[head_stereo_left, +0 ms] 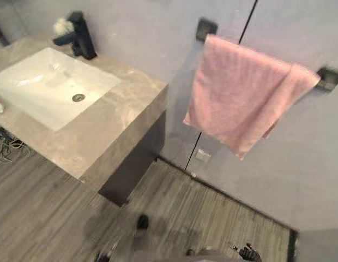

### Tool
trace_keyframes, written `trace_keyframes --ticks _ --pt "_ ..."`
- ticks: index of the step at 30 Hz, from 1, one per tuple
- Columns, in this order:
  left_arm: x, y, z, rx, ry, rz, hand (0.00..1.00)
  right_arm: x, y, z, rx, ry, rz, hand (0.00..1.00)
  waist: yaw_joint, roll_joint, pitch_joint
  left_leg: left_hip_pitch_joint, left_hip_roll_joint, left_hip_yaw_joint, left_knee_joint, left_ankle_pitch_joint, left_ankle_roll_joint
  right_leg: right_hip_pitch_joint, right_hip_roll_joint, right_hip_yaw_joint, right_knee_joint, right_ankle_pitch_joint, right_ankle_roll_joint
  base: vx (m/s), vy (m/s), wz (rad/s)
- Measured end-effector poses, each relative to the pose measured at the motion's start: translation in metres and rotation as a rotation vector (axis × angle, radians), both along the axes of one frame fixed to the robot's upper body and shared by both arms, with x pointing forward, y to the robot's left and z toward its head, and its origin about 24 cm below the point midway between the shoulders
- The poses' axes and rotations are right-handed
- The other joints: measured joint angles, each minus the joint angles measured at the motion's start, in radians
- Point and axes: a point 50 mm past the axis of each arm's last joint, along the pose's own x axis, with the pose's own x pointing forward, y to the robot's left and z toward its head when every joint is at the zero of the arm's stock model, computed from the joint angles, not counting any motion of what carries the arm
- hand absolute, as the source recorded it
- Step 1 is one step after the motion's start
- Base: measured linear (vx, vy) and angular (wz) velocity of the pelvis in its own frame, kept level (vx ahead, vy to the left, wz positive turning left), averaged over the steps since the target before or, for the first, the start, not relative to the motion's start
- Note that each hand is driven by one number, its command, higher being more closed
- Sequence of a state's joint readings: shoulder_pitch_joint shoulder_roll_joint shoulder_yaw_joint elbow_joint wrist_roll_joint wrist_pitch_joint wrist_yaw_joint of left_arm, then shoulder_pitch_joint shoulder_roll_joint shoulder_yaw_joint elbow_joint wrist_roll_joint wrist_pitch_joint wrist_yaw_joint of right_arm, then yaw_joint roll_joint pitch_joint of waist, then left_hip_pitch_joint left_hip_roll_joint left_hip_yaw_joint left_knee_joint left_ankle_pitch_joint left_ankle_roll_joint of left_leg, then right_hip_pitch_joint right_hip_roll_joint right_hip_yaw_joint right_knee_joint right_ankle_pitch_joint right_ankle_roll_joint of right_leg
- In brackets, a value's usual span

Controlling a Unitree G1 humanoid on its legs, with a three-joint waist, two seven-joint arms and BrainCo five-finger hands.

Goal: Organize washtable

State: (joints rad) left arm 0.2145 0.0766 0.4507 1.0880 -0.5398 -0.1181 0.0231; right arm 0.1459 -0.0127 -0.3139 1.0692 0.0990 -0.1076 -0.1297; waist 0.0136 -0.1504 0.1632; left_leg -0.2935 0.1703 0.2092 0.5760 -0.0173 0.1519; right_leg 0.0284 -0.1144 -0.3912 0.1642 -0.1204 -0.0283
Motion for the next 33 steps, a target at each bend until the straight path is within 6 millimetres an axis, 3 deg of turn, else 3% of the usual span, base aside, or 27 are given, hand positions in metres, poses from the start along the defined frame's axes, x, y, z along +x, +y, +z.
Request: trace_keyframes --ticks 1,2,3,6,7,8,9,10,12,13,14,15,16,17,19,20,22,25,26,27,29,33 --pt "-0.001 -0.004 -0.001 -0.015 0.006 -0.003 0.00 -0.006 -0.001 -0.001 -0.002 0.017 -0.004 0.00 0.005 -0.004 -0.001 0.000 0.030 0.055 0.119 -0.053 -0.004 0.006 -0.006 -0.023 0.001 -0.003 -0.004 -0.17 -0.143 1.11" --pt "-0.001 -0.001 -0.001 -0.010 0.005 0.007 0.00 -0.013 0.000 -0.001 -0.002 0.032 -0.004 0.00 0.004 -0.008 -0.006 0.023 0.078 0.131 0.242 -0.107 -0.026 0.008 -0.016 -0.060 -0.009 -0.004 -0.006 -0.17 -0.087 1.07" --pt "0.004 0.000 0.000 -0.004 -0.005 0.013 0.00 -0.018 0.002 -0.003 0.006 0.049 -0.008 0.00 -0.002 0.006 -0.008 0.073 0.123 0.193 0.290 -0.133 -0.065 0.009 -0.027 -0.124 -0.028 -0.001 -0.012 -0.20 -0.059 1.79" --pt "0.017 -0.002 0.000 -0.005 -0.025 -0.025 0.00 -0.035 0.003 -0.005 0.024 0.104 -0.045 0.00 -0.048 0.084 -0.025 0.226 0.223 0.299 0.228 -0.136 -0.085 -0.001 -0.038 -0.300 -0.054 0.017 -0.015 -0.14 0.019 1.83" --pt "0.018 -0.007 -0.001 -0.015 -0.026 -0.027 0.00 -0.036 -0.006 -0.004 0.009 0.102 -0.072 0.00 -0.069 0.117 -0.039 0.285 0.242 0.339 0.146 -0.116 -0.113 -0.010 -0.053 -0.362 -0.054 0.023 -0.008 -0.17 0.193 2.43" --pt "0.025 -0.013 -0.002 -0.025 -0.036 -0.032 0.00 -0.036 -0.013 -0.003 -0.006 0.099 -0.107 0.00 -0.087 0.152 -0.054 0.362 0.245 0.383 -0.050 -0.035 -0.186 -0.025 -0.068 -0.393 -0.049 0.029 -0.002 -0.13 0.183 2.23" --pt "0.029 -0.016 -0.002 -0.027 -0.041 -0.042 0.00 -0.037 -0.016 -0.002 -0.011 0.096 -0.124 0.00 -0.096 0.169 -0.059 0.388 0.237 0.397 -0.150 0.032 -0.211 -0.031 -0.069 -0.397 -0.041 0.037 0.005 -0.15 0.301 2.22" --pt "0.037 -0.024 -0.002 -0.037 -0.053 -0.070 0.00 -0.035 -0.024 -0.001 -0.024 0.090 -0.153 0.00 -0.102 0.210 -0.073 0.424 0.199 0.386 -0.331 0.083 -0.273 -0.042 -0.085 -0.434 0.000 0.057 0.022 -0.13 0.444 2.04" --pt "0.046 -0.030 -0.002 -0.039 -0.062 -0.139 0.00 -0.030 -0.025 0.000 -0.021 0.065 -0.175 0.00 -0.111 0.209 -0.071 0.430 0.145 0.394 -0.452 0.079 -0.279 -0.060 -0.171 -0.436 0.123 0.061 0.013 -0.13 0.543 1.74" --pt "0.051 -0.040 -0.002 -0.056 -0.073 -0.175 0.00 -0.026 -0.032 0.002 -0.039 0.047 -0.193 0.00 -0.111 0.239 -0.064 0.439 0.141 0.380 -0.515 0.075 -0.286 -0.127 -0.201 -0.436 0.244 0.008 0.051 -0.12 0.298 0.98" --pt "0.056 -0.033 0.000 -0.031 -0.069 -0.200 0.00 -0.014 -0.027 0.002 -0.020 0.019 -0.192 0.00 -0.112 0.241 -0.058 0.419 0.170 0.368 -0.538 0.058 -0.310 -0.169 -0.084 -0.418 0.098 0.001 0.073 -0.13 0.194 0.76" --pt "0.059 -0.026 0.001 -0.014 -0.069 -0.216 0.00 -0.013 -0.022 0.001 -0.008 0.015 -0.191 0.00 -0.111 0.216 -0.053 0.412 0.161 0.367 -0.526 0.050 -0.321 -0.176 -0.060 -0.416 0.037 0.053 0.034 -0.14 -0.017 0.63" --pt "0.063 -0.020 0.003 0.001 -0.063 -0.234 0.00 -0.016 -0.019 0.000 -0.002 0.022 -0.196 0.00 -0.119 0.185 -0.037 0.403 0.152 0.351 -0.485 0.021 -0.347 -0.158 -0.062 -0.434 -0.007 0.130 -0.017 -0.07 0.024 0.36" --pt "0.066 -0.030 0.001 -0.025 -0.072 -0.262 0.00 -0.016 -0.023 0.000 -0.012 0.030 -0.204 0.00 -0.110 0.195 -0.042 0.395 0.160 0.356 -0.469 -0.004 -0.344 -0.160 -0.069 -0.421 0.006 0.155 -0.025 -0.06 0.136 0.35" --pt "0.069 -0.053 -0.001 -0.077 -0.084 -0.297 0.00 -0.015 -0.033 0.003 -0.048 0.028 -0.206 0.00 -0.113 0.225 -0.031 0.414 0.125 0.356 -0.519 -0.030 -0.343 -0.170 -0.094 -0.419 0.015 0.154 -0.019 -0.03 0.263 -0.01" --pt "0.074 -0.062 -0.001 -0.093 -0.093 -0.326 0.00 -0.011 -0.037 0.004 -0.056 0.019 -0.206 0.00 -0.111 0.253 -0.019 0.429 0.093 0.351 -0.555 -0.037 -0.346 -0.181 -0.117 -0.405 0.031 0.163 -0.005 -0.08 0.271 -0.06" --pt "0.071 -0.059 -0.001 -0.076 -0.081 -0.338 0.00 -0.010 -0.032 0.003 -0.052 0.024 -0.211 0.00 -0.111 0.231 0.000 0.444 0.054 0.347 -0.559 -0.040 -0.342 -0.179 -0.152 -0.388 0.044 0.175 0.013 -0.11 0.223 -0.02" --pt "0.062 -0.053 -0.003 -0.063 -0.058 -0.334 0.00 -0.011 -0.024 0.001 -0.033 0.034 -0.211 0.00 -0.110 0.200 0.018 0.461 0.023 0.334 -0.564 -0.060 -0.307 -0.172 -0.189 -0.352 0.070 0.188 0.029 -0.13 0.113 0.12" --pt "0.061 -0.051 -0.003 -0.054 -0.054 -0.344 0.00 -0.011 -0.020 0.001 -0.026 0.025 -0.216 0.00 -0.112 0.189 0.022 0.462 0.009 0.313 -0.570 -0.065 -0.299 -0.187 -0.203 -0.265 0.098 0.189 0.031 -0.12 0.089 0.31" --pt "0.060 -0.050 -0.003 -0.047 -0.047 -0.352 0.00 -0.011 -0.019 0.001 -0.023 0.023 -0.219 0.00 -0.112 0.187 0.021 0.461 0.005 0.302 -0.572 -0.070 -0.291 -0.197 -0.203 -0.199 0.115 0.189 0.031 -0.15 0.108 0.40" --pt "0.050 -0.045 -0.003 -0.027 -0.023 -0.367 0.00 -0.017 -0.016 -0.001 -0.006 0.036 -0.238 0.00 -0.110 0.176 0.018 0.453 -0.001 0.265 -0.567 -0.072 -0.288 -0.218 -0.177 0.060 0.128 0.175 0.051 -0.12 0.069 0.38" --pt "0.045 -0.038 -0.003 -0.013 -0.010 -0.359 0.00 -0.018 -0.011 -0.002 0.002 0.042 -0.219 0.00 -0.111 0.145 -0.001 0.424 0.006 0.204 -0.562 -0.059 -0.301 -0.153 -0.154 0.085 0.020 0.137 0.128 -0.04 -0.079 0.38"
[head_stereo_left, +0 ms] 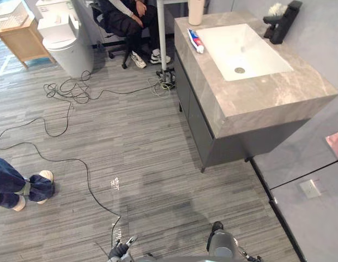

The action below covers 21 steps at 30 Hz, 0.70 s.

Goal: Organize washtable

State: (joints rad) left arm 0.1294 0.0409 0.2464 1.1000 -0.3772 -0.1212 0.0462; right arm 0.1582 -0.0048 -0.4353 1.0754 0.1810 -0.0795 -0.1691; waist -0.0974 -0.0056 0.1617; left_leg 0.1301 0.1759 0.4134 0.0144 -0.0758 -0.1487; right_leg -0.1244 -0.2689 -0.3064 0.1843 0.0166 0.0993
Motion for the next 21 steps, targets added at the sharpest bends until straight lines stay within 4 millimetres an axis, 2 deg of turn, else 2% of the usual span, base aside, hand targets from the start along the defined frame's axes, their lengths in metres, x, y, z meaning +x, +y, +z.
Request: trace_keyframes --ticks 1,2,5,10,12,14,18,20,21 --pt "0.001 -0.001 0.000 -0.002 -0.002 -0.003 0.00 0.002 0.001 0.000 -0.006 0.000 0.040 0.00 0.001 0.008 -0.009 -0.010 0.008 -0.012 -0.008 0.011 -0.001 0.012 0.013 -0.015 -0.041 0.012 0.015 -0.03 -0.104 0.25" --pt "0.001 -0.004 0.000 -0.009 -0.003 -0.004 0.00 0.003 -0.002 0.001 -0.017 0.002 0.061 0.00 0.000 0.021 -0.013 -0.018 0.015 -0.020 -0.012 0.016 -0.003 0.021 0.024 -0.022 -0.066 0.024 0.013 -0.03 -0.086 0.14" --pt "0.001 -0.009 -0.001 -0.021 -0.001 -0.002 0.00 0.006 -0.007 0.002 -0.040 0.010 0.112 0.00 0.003 0.035 -0.024 -0.024 0.022 -0.028 -0.017 0.018 -0.003 0.036 0.046 -0.021 -0.124 0.063 0.021 -0.01 -0.039 -0.03" --pt "-0.001 -0.004 -0.001 0.001 0.015 -0.047 0.00 -0.001 -0.003 -0.001 -0.026 0.045 0.131 0.00 0.004 0.013 -0.044 -0.027 0.018 -0.036 -0.017 0.018 -0.003 0.052 0.046 -0.024 -0.156 0.078 0.023 -0.01 0.001 0.03" --pt "-0.003 0.000 -0.001 0.011 0.020 -0.049 0.00 -0.002 0.002 -0.002 -0.009 0.049 0.131 0.00 0.005 -0.013 -0.051 -0.034 0.018 -0.042 -0.017 0.018 -0.003 0.052 0.046 -0.027 -0.161 0.076 0.020 -0.01 -0.005 0.07" --pt "-0.004 0.005 -0.001 0.020 0.027 -0.051 0.00 -0.003 0.004 -0.003 0.006 0.051 0.135 0.00 0.006 -0.024 -0.058 -0.036 0.016 -0.045 -0.017 0.018 -0.003 0.053 0.047 -0.026 -0.165 0.075 0.020 0.00 -0.001 0.02" --pt "-0.004 0.005 -0.001 0.009 0.021 -0.057 0.00 -0.004 0.005 -0.004 0.021 0.056 0.142 0.00 0.011 -0.028 -0.062 -0.035 0.012 -0.052 -0.023 0.017 -0.002 0.054 0.043 -0.030 -0.162 0.072 0.017 0.01 0.008 0.06" --pt "-0.004 0.005 -0.001 0.012 0.023 -0.067 0.00 -0.006 0.007 -0.004 0.038 0.057 0.136 0.00 0.006 -0.029 -0.060 -0.026 -0.009 -0.083 -0.035 0.011 0.007 0.053 0.003 -0.060 -0.091 0.017 0.034 0.02 0.033 0.47" --pt "-0.004 0.007 0.000 0.018 0.025 -0.073 0.00 -0.007 0.007 -0.004 0.037 0.056 0.128 0.00 0.004 -0.041 -0.058 -0.026 -0.035 -0.111 -0.027 0.000 0.018 0.053 -0.041 -0.082 -0.033 -0.016 0.037 0.03 0.100 0.82"
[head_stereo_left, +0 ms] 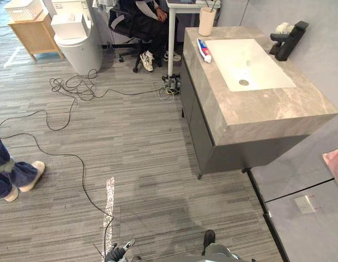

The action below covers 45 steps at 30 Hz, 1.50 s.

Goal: Organize washtable

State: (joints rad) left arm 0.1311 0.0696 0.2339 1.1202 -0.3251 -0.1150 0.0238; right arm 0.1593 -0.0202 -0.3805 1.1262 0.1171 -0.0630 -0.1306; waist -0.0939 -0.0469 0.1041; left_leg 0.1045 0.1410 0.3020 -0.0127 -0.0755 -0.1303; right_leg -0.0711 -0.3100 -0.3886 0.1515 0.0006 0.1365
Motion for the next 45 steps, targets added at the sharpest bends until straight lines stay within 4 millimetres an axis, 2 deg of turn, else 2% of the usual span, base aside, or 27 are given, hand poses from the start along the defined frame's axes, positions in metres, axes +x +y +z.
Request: trace_keyframes --ticks 1,2,4,5,7,9,11,13,14,15,17,18,19,20,21,22,25,27,32,33,34,35,36,39,41,43,45 --pt "0.001 0.001 0.000 0.004 -0.002 -0.007 0.00 -0.005 -0.002 0.000 -0.004 0.005 -0.011 0.00 -0.001 -0.015 0.006 -0.005 -0.040 -0.023 0.031 -0.017 0.022 0.002 -0.053 -0.018 0.069 -0.022 -0.004 0.04 0.163 1.19" --pt "0.001 -0.003 0.000 -0.004 -0.001 -0.008 0.00 -0.007 -0.007 0.002 -0.020 -0.003 -0.028 0.00 -0.005 -0.002 0.017 -0.010 -0.063 -0.059 0.087 -0.071 0.053 -0.052 -0.117 0.028 0.285 -0.031 -0.139 0.01 0.231 1.01" --pt "0.002 -0.006 -0.001 -0.012 -0.003 -0.009 0.00 -0.002 -0.008 0.003 -0.024 -0.020 -0.015 0.00 -0.001 0.019 0.026 0.031 -0.067 -0.096 0.082 -0.093 0.081 -0.163 -0.129 0.155 0.522 0.084 -0.285 0.03 0.220 0.62" --pt "0.002 -0.001 0.000 0.000 -0.004 -0.002 0.00 0.004 -0.003 0.003 -0.012 -0.044 -0.027 0.00 0.003 0.019 0.028 0.046 -0.044 -0.109 0.086 -0.111 0.100 -0.217 -0.083 0.197 0.602 -0.013 -0.179 0.09 0.116 0.24" --pt "0.003 -0.002 0.000 -0.009 0.006 -0.012 0.00 0.005 -0.001 0.003 -0.004 -0.052 -0.032 0.00 -0.005 0.028 0.024 0.050 -0.013 -0.115 0.074 -0.115 0.102 -0.272 0.022 0.165 0.572 -0.106 -0.145 0.12 0.055 0.13" --pt "0.013 -0.005 0.000 -0.016 0.009 -0.053 0.00 0.006 0.002 0.002 0.003 -0.049 -0.034 0.00 -0.007 0.019 0.036 0.072 -0.005 -0.124 0.031 -0.115 0.103 -0.296 0.115 0.048 0.365 -0.094 -0.131 0.24 0.030 0.18" --pt "0.014 -0.005 -0.001 -0.014 0.028 -0.073 0.00 0.003 0.003 0.002 0.006 -0.040 -0.036 0.00 -0.009 0.016 0.038 0.100 -0.014 -0.120 -0.007 -0.121 0.097 -0.276 0.179 -0.063 0.120 -0.026 -0.129 0.38 -0.039 0.15" --pt "0.011 -0.005 -0.002 -0.028 0.039 -0.062 0.00 -0.005 0.005 0.001 0.014 -0.024 -0.067 0.00 -0.024 0.010 0.039 0.162 -0.039 -0.120 -0.025 -0.158 0.082 -0.246 0.203 -0.124 0.053 0.011 -0.174 0.44 -0.093 0.33" --pt "0.006 -0.012 -0.004 -0.051 0.050 -0.034 0.00 -0.013 0.000 0.001 0.007 -0.018 -0.119 0.00 -0.051 0.041 0.039 0.206 -0.031 -0.132 -0.025 -0.195 0.080 -0.235 0.213 -0.107 0.091 0.061 -0.239 0.51 -0.064 0.34" --pt "-0.004 -0.024 -0.007 -0.089 0.072 -0.021 0.00 -0.016 -0.011 0.003 -0.020 -0.021 -0.154 0.00 -0.056 0.107 0.016 0.215 0.004 -0.119 0.004 -0.189 0.060 -0.230 0.242 -0.125 0.130 -0.008 -0.226 0.53 -0.047 0.21" --pt "0.000 -0.033 -0.007 -0.117 0.056 -0.037 0.00 -0.017 -0.019 0.006 -0.043 -0.035 -0.194 0.00 -0.063 0.131 0.010 0.118 0.038 -0.093 0.265 -0.192 0.031 -0.187 0.260 -0.128 0.106 -0.030 -0.223 0.47 -0.062 -0.01" --pt "0.001 -0.031 -0.007 -0.114 0.049 -0.025 0.00 -0.018 -0.016 0.006 -0.039 -0.038 -0.199 0.00 -0.062 0.134 0.011 0.064 0.059 -0.098 0.404 -0.187 -0.014 -0.162 0.271 -0.121 0.090 -0.026 -0.231 0.64 -0.121 -0.21" --pt "0.003 -0.027 -0.006 -0.109 0.034 0.024 0.00 -0.017 -0.018 0.007 -0.050 -0.046 -0.200 0.00 -0.051 0.136 0.013 -0.039 0.097 -0.114 0.673 -0.157 -0.098 -0.113 0.305 -0.092 0.055 -0.033 -0.237 0.55 -0.078 -0.75" --pt "0.000 -0.022 -0.005 -0.101 0.028 0.071 0.00 -0.008 -0.018 0.009 -0.053 -0.076 -0.197 0.00 -0.049 0.129 0.020 -0.104 0.125 -0.115 0.889 -0.146 -0.118 -0.058 0.337 -0.045 0.029 -0.042 -0.244 0.55 -0.056 -1.06" --pt "0.001 -0.019 -0.004 -0.097 0.023 0.088 0.00 -0.001 -0.017 0.009 -0.050 -0.101 -0.200 0.00 -0.047 0.124 0.026 -0.127 0.138 -0.100 0.961 -0.148 -0.115 -0.028 0.351 -0.015 0.019 -0.045 -0.249 0.46 0.021 -1.53" --pt "0.003 -0.012 -0.003 -0.081 0.004 0.125 0.00 0.014 -0.009 0.011 -0.034 -0.145 -0.195 0.00 -0.030 0.104 0.036 -0.163 0.167 -0.043 1.041 -0.173 -0.067 0.034 0.366 0.063 -0.001 -0.061 -0.241 0.43 0.052 -1.30" --pt "0.005 -0.004 0.000 -0.051 -0.011 0.166 0.00 0.025 -0.007 0.013 -0.035 -0.178 -0.146 0.00 -0.009 0.074 0.039 -0.224 0.220 0.016 0.998 -0.230 0.046 0.095 0.349 0.182 -0.024 -0.085 -0.210 0.35 0.158 -1.28" --pt "0.004 0.003 0.001 -0.031 -0.022 0.196 0.00 0.026 -0.004 0.011 -0.025 -0.168 -0.145 0.00 0.003 0.056 0.039 -0.263 0.243 -0.017 0.810 -0.242 0.065 0.133 0.304 0.276 -0.017 -0.110 -0.168 0.31 0.371 -1.22" --pt "-0.005 0.003 -0.001 -0.048 -0.008 0.303 0.00 0.005 -0.006 0.005 -0.021 -0.078 -0.132 0.00 0.000 0.046 0.033 -0.291 0.230 -0.324 0.270 -0.211 0.024 0.147 0.143 0.449 0.024 -0.208 -0.004 0.29 0.613 -0.88" --pt "-0.010 0.000 -0.002 -0.051 -0.004 0.344 0.00 -0.004 -0.004 0.004 -0.017 -0.051 -0.129 0.00 0.008 0.045 0.013 -0.277 0.205 -0.349 0.244 -0.119 -0.074 0.153 0.099 0.482 0.022 -0.223 0.049 0.32 0.690 -0.76" --pt "-0.015 0.005 -0.001 -0.033 0.000 0.357 0.00 -0.010 -0.001 0.002 -0.008 -0.032 -0.137 0.00 0.011 0.034 0.000 -0.280 0.174 -0.348 0.267 -0.071 -0.076 0.152 0.071 0.495 0.013 -0.216 0.060 0.36 0.602 -0.86" --pt "-0.025 0.014 0.000 0.012 0.014 0.372 0.00 -0.016 0.004 0.000 0.007 -0.006 -0.131 0.00 0.013 0.006 -0.035 -0.299 0.149 -0.366 0.354 -0.092 -0.117 0.145 0.083 0.497 0.049 -0.212 0.062 0.38 0.463 -0.99" --pt "-0.029 0.019 0.001 0.029 0.019 0.380 0.00 -0.021 0.010 -0.001 0.023 0.009 -0.126 0.00 0.027 -0.023 -0.056 -0.297 0.116 -0.371 0.440 -0.176 -0.128 0.133 0.074 0.463 0.057 -0.182 0.009 0.37 0.422 -1.01" --pt "-0.029 0.024 0.003 0.044 0.020 0.372 0.00 -0.016 0.018 -0.001 0.042 -0.014 -0.144 0.00 0.038 -0.050 -0.077 -0.276 0.085 -0.275 0.524 -0.224 -0.093 0.097 0.030 0.534 0.038 -0.048 -0.008 0.30 0.529 -1.19" --pt "-0.029 0.020 0.001 0.043 0.043 0.347 0.00 -0.001 0.016 0.002 0.034 -0.068 -0.143 0.00 0.045 -0.036 -0.082 -0.215 0.079 -0.171 0.517 -0.222 -0.081 0.009 0.024 0.582 0.093 0.068 -0.096 0.14 0.359 -1.70" --pt "-0.023 0.011 0.000 0.036 0.052 0.247 0.00 0.010 0.007 0.007 0.007 -0.129 -0.147 0.00 0.039 -0.001 -0.073 -0.087 0.065 -0.047 0.459 -0.198 -0.042 -0.134 0.048 0.586 0.274 0.202 -0.255 0.12 0.449 -2.07" --pt "-0.020 0.005 -0.001 0.037 0.060 0.161 0.00 0.012 0.004 0.009 -0.009 -0.150 -0.139 0.00 0.008 0.023 -0.070 0.010 0.063 0.025 0.428 -0.197 -0.042 -0.235 0.104 0.535 0.531 0.083 -0.226 0.02 0.296 -1.60"
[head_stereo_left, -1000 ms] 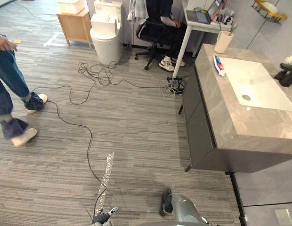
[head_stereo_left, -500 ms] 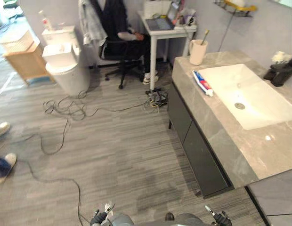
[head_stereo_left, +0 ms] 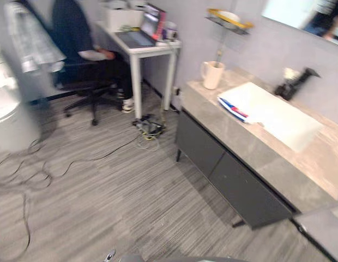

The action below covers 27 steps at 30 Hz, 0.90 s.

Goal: Organize washtable

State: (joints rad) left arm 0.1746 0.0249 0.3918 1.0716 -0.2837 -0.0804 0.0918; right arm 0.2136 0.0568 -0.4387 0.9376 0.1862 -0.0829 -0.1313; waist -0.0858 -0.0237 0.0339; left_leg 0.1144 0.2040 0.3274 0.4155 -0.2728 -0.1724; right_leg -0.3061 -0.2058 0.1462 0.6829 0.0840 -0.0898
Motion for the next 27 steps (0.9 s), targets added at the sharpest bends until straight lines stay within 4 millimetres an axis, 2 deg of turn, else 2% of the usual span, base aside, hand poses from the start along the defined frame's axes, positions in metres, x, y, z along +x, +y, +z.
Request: trace_keyframes --ticks 1,2,3,4,5,6,7,8,9,10,11,12,13,14,15,16,17,18,19,20,22,23,24,25,27 --pt "0.007 -0.005 0.000 -0.004 -0.003 -0.067 0.00 -0.007 0.001 0.000 -0.003 0.013 0.003 0.00 -0.021 -0.002 0.001 0.064 -0.033 0.053 -0.043 -0.001 0.001 -0.032 0.003 -0.098 0.105 -0.029 0.004 0.01 0.157 -0.96" --pt "0.015 -0.008 0.000 -0.006 -0.015 -0.106 0.00 -0.012 0.001 0.000 -0.001 0.024 0.000 0.00 -0.025 -0.006 0.002 0.096 -0.056 0.096 -0.071 -0.005 0.008 -0.045 0.004 -0.175 0.121 -0.023 0.005 0.07 0.194 -1.02" --pt "0.023 -0.018 -0.001 -0.032 -0.025 -0.147 0.00 -0.014 -0.002 0.000 -0.005 0.031 0.003 0.00 -0.037 0.014 0.005 0.113 -0.069 0.136 -0.105 -0.022 0.033 -0.056 0.001 -0.220 0.101 -0.032 0.015 0.10 0.162 -0.86" --pt "0.025 -0.022 -0.001 -0.045 -0.030 -0.165 0.00 -0.013 -0.006 0.000 -0.016 0.033 0.010 0.00 -0.036 0.030 0.004 0.120 -0.070 0.150 -0.127 -0.023 0.036 -0.064 0.007 -0.241 0.091 -0.038 0.035 0.18 0.120 -1.31" --pt "0.031 -0.027 -0.002 -0.055 -0.027 -0.204 0.00 -0.008 -0.015 0.002 -0.040 0.025 0.020 0.00 -0.038 0.057 0.017 0.147 -0.065 0.177 -0.186 -0.030 0.050 -0.108 0.028 -0.319 0.103 -0.138 0.091 0.19 0.035 -1.46" --pt "0.031 -0.028 -0.002 -0.059 -0.016 -0.214 0.00 -0.005 -0.016 0.002 -0.043 0.027 0.032 0.00 -0.038 0.065 0.029 0.162 -0.054 0.208 -0.227 -0.031 0.051 -0.127 0.053 -0.372 0.073 -0.194 0.090 0.19 -0.016 -1.45" --pt "0.033 -0.028 -0.003 -0.061 -0.011 -0.222 0.00 -0.003 -0.015 0.001 -0.039 0.026 0.037 0.00 -0.042 0.073 0.035 0.168 -0.045 0.230 -0.247 -0.030 0.051 -0.135 0.065 -0.423 0.038 -0.205 0.085 0.15 -0.077 -1.11" --pt "0.043 -0.031 -0.002 -0.064 -0.018 -0.257 0.00 0.000 -0.013 0.000 -0.032 0.028 0.047 0.00 -0.043 0.060 0.061 0.176 -0.043 0.257 -0.279 -0.030 0.050 -0.140 0.066 -0.530 -0.052 -0.205 0.086 0.16 -0.124 -0.89" --pt "0.051 -0.034 -0.001 -0.066 -0.025 -0.302 0.00 -0.001 -0.007 -0.002 -0.014 0.050 0.068 0.00 -0.041 0.030 0.079 0.182 -0.056 0.266 -0.303 -0.030 0.050 -0.131 0.053 -0.621 -0.172 -0.192 0.088 0.18 -0.145 -0.76" --pt "0.052 -0.034 -0.001 -0.070 -0.030 -0.312 0.00 -0.004 -0.004 -0.004 -0.003 0.066 0.074 0.00 -0.040 0.013 0.081 0.190 -0.068 0.271 -0.318 -0.028 0.045 -0.111 0.039 -0.665 -0.234 -0.177 0.100 0.26 -0.176 -0.60" --pt "0.058 -0.034 0.000 -0.071 -0.044 -0.327 0.00 -0.006 -0.001 -0.005 0.012 0.082 0.078 0.00 -0.035 0.008 0.105 0.223 -0.077 0.277 -0.348 -0.023 0.034 -0.081 0.031 -0.737 -0.264 -0.122 -0.009 0.27 -0.191 -0.28" --pt "0.063 -0.038 0.001 -0.088 -0.054 -0.341 0.00 -0.002 -0.005 -0.005 -0.001 0.076 0.078 0.00 -0.053 0.021 0.115 0.237 -0.058 0.278 -0.352 0.005 -0.008 -0.073 0.040 -0.752 -0.227 -0.174 -0.008 0.27 -0.185 -0.16" --pt "0.063 -0.040 0.001 -0.092 -0.059 -0.347 0.00 -0.002 -0.007 -0.004 -0.005 0.075 0.074 0.00 -0.052 0.038 0.124 0.247 -0.054 0.278 -0.352 0.022 -0.013 -0.072 0.040 -0.751 -0.204 -0.204 -0.008 0.25 -0.207 -0.01" --pt "0.062 -0.045 0.000 -0.106 -0.059 -0.344 0.00 -0.003 -0.013 -0.003 -0.016 0.075 0.067 0.00 -0.043 0.051 0.131 0.267 -0.038 0.277 -0.328 0.046 -0.027 -0.062 0.049 -0.751 -0.160 -0.261 0.002 0.23 -0.179 -0.12" --pt "0.061 -0.046 0.000 -0.114 -0.059 -0.338 0.00 -0.001 -0.015 -0.003 -0.022 0.071 0.069 0.00 -0.038 0.062 0.133 0.262 -0.021 0.271 -0.284 0.047 -0.029 -0.055 0.057 -0.748 -0.146 -0.285 0.006 0.31 -0.263 -0.16" --pt "0.061 -0.047 0.000 -0.119 -0.064 -0.323 0.00 0.002 -0.018 -0.001 -0.032 0.063 0.072 0.00 -0.038 0.077 0.134 0.219 0.032 0.238 -0.139 0.049 -0.028 -0.028 0.071 -0.750 -0.150 -0.317 0.005 0.36 -0.297 -0.15" --pt "0.061 -0.045 0.000 -0.123 -0.073 -0.305 0.00 0.009 -0.021 0.000 -0.044 0.044 0.080 0.00 -0.034 0.087 0.137 0.100 0.117 0.127 0.181 0.089 -0.004 0.038 0.119 -0.734 -0.210 -0.324 -0.002 0.35 -0.282 -0.15" --pt "0.061 -0.044 0.000 -0.124 -0.077 -0.294 0.00 0.011 -0.021 0.001 -0.046 0.039 0.081 0.00 -0.033 0.089 0.137 0.077 0.128 0.108 0.235 0.089 -0.004 0.052 0.130 -0.729 -0.224 -0.321 -0.003 0.33 -0.243 -0.32" --pt "0.061 -0.041 0.002 -0.123 -0.102 -0.252 0.00 0.017 -0.020 0.002 -0.056 0.019 0.101 0.00 -0.024 0.094 0.136 -0.007 0.153 0.054 0.436 0.084 -0.008 0.115 0.170 -0.717 -0.288 -0.309 -0.021 0.31 -0.185 -0.41" --pt "0.064 -0.037 0.003 -0.115 -0.121 -0.230 0.00 0.020 -0.019 0.003 -0.061 0.009 0.121 0.00 -0.013 0.088 0.140 -0.071 0.163 0.030 0.551 0.082 -0.006 0.181 0.193 -0.704 -0.340 -0.304 -0.029 0.30 -0.178 -0.44" --pt "0.066 -0.031 0.005 -0.103 -0.144 -0.174 0.00 0.025 -0.018 0.004 -0.065 -0.003 0.129 0.00 -0.004 0.067 0.150 -0.150 0.159 0.038 0.602 0.074 0.008 0.272 0.214 -0.669 -0.411 -0.297 -0.026 0.27 -0.136 -0.44" --pt "0.068 -0.027 0.007 -0.094 -0.167 -0.127 0.00 0.030 -0.018 0.005 -0.070 -0.013 0.136 0.00 0.009 0.065 0.149 -0.191 0.155 0.043 0.579 0.064 0.025 0.314 0.223 -0.637 -0.453 -0.283 -0.018 0.24 -0.091 -0.70" --pt "0.068 -0.026 0.007 -0.093 -0.175 -0.102 0.00 0.033 -0.018 0.005 -0.072 -0.017 0.134 0.00 0.019 0.062 0.150 -0.206 0.147 0.046 0.544 0.063 0.026 0.329 0.223 -0.610 -0.466 -0.279 -0.013 0.23 -0.027 -1.11" --pt "0.068 -0.025 0.008 -0.091 -0.180 -0.072 0.00 0.041 -0.017 0.006 -0.076 -0.030 0.147 0.00 0.035 0.060 0.151 -0.227 0.133 0.040 0.460 0.063 0.027 0.354 0.220 -0.561 -0.487 -0.270 -0.002 0.25 0.044 -1.15" --pt "0.068 -0.023 0.008 -0.078 -0.184 -0.054 0.00 0.046 -0.015 0.006 -0.071 -0.041 0.154 0.00 0.042 0.058 0.153 -0.250 0.109 -0.008 0.305 0.063 0.027 0.394 0.205 -0.501 -0.510 -0.263 0.011 0.29 0.125 -1.05"
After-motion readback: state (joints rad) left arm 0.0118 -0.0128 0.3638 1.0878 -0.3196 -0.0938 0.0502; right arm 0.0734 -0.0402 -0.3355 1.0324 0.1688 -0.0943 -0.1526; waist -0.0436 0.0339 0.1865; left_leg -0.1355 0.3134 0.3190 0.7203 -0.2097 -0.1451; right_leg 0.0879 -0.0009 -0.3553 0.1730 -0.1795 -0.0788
